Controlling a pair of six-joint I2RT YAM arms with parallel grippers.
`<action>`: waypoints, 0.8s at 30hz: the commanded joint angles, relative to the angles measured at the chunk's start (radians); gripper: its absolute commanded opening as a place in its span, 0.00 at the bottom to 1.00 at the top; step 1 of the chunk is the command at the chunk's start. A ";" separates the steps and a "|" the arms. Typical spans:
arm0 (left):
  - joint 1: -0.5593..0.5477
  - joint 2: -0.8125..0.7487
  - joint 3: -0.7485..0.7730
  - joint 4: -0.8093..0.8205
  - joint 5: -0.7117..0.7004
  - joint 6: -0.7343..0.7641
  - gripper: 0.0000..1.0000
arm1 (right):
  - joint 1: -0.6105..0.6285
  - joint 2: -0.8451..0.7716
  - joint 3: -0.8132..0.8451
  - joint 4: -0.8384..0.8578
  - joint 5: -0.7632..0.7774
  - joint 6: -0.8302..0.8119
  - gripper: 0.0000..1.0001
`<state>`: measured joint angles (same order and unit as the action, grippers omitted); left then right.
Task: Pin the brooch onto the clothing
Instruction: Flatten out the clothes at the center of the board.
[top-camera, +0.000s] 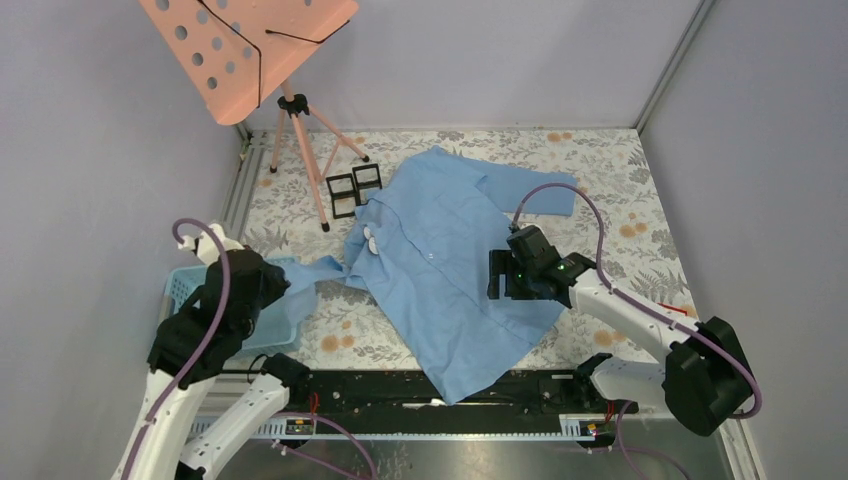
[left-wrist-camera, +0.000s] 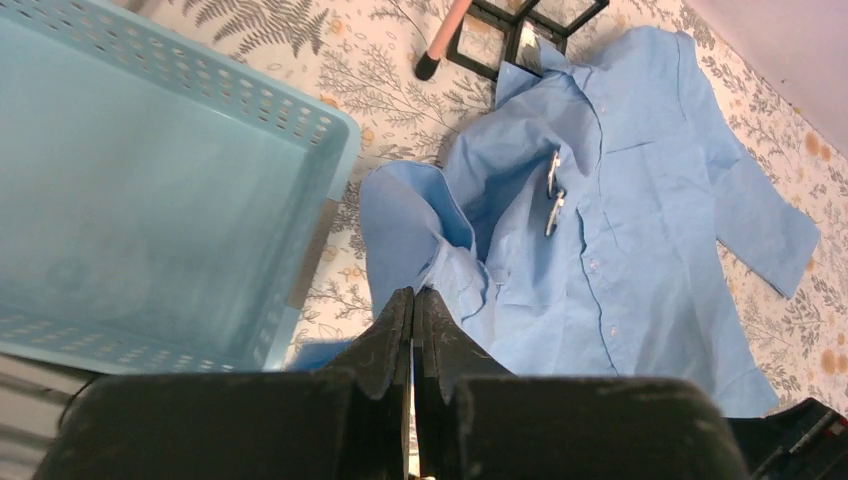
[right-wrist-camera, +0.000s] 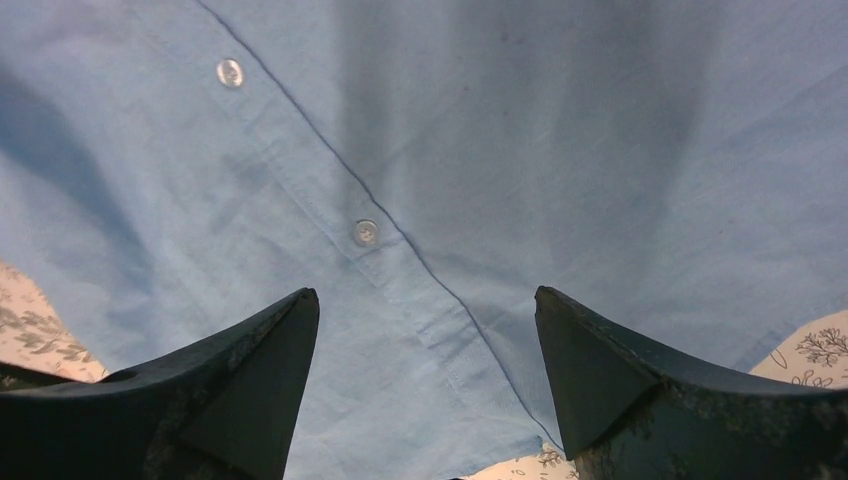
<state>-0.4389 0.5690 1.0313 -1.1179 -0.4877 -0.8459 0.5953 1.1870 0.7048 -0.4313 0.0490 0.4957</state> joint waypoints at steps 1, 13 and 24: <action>0.006 -0.002 0.119 -0.132 -0.084 0.047 0.00 | 0.023 0.014 0.005 -0.008 0.114 0.059 0.87; 0.005 0.058 0.171 -0.149 -0.045 0.183 0.49 | -0.222 -0.168 -0.123 -0.206 0.186 0.141 1.00; 0.003 0.142 0.113 0.143 0.279 0.231 0.85 | -0.420 -0.125 -0.110 -0.252 0.094 0.171 0.90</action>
<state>-0.4389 0.6689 1.1770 -1.1572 -0.3775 -0.6353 0.1944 1.0214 0.5808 -0.6487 0.1810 0.6491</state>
